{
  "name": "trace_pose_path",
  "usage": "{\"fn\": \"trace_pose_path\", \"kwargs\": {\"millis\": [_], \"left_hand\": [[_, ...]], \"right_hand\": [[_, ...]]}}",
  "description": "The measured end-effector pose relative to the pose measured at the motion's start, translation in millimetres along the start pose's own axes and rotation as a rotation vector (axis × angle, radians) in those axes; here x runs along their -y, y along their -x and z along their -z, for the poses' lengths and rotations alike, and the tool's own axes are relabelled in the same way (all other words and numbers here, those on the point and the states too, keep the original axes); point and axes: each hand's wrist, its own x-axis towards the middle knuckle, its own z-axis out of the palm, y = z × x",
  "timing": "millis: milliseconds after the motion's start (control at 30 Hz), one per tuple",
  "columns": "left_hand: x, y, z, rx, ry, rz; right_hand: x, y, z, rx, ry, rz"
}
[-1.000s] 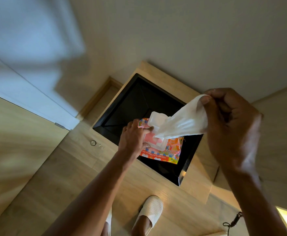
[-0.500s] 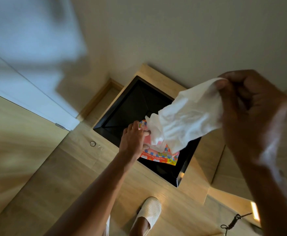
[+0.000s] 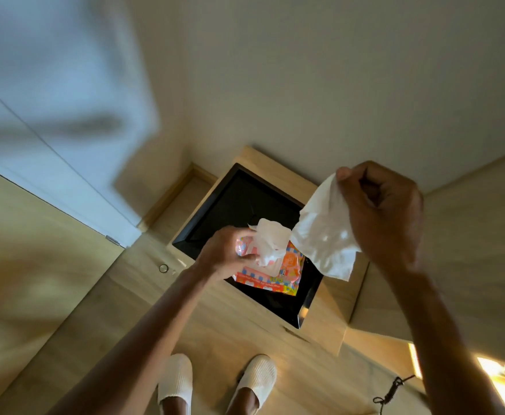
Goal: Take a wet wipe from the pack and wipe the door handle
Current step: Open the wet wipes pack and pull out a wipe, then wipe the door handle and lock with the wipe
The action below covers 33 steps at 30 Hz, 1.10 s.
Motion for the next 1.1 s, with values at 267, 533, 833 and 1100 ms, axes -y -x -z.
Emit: {"fn": "trace_pose_path", "kwargs": {"millis": [267,533,833,1100], "left_hand": [[-138.3,144.3,125.3,-0.078,0.491,-0.182],[-179.4,279.3,190.6,-0.281,0.538,-0.144],[-143.2,398.4,166.0,-0.716,0.536,0.152],[-115.5,499.2,112.9,-0.903,0.781,0.36]], "right_hand": [[137.3,26.0,43.0,0.262,-0.023,0.015],[219.0,73.3,69.0,0.332,-0.2,-0.227],[220.1,169.5,29.2,1.004,-0.741,-0.499],[257.8,236.7,2.4,1.164,-0.923,-0.678]]}}
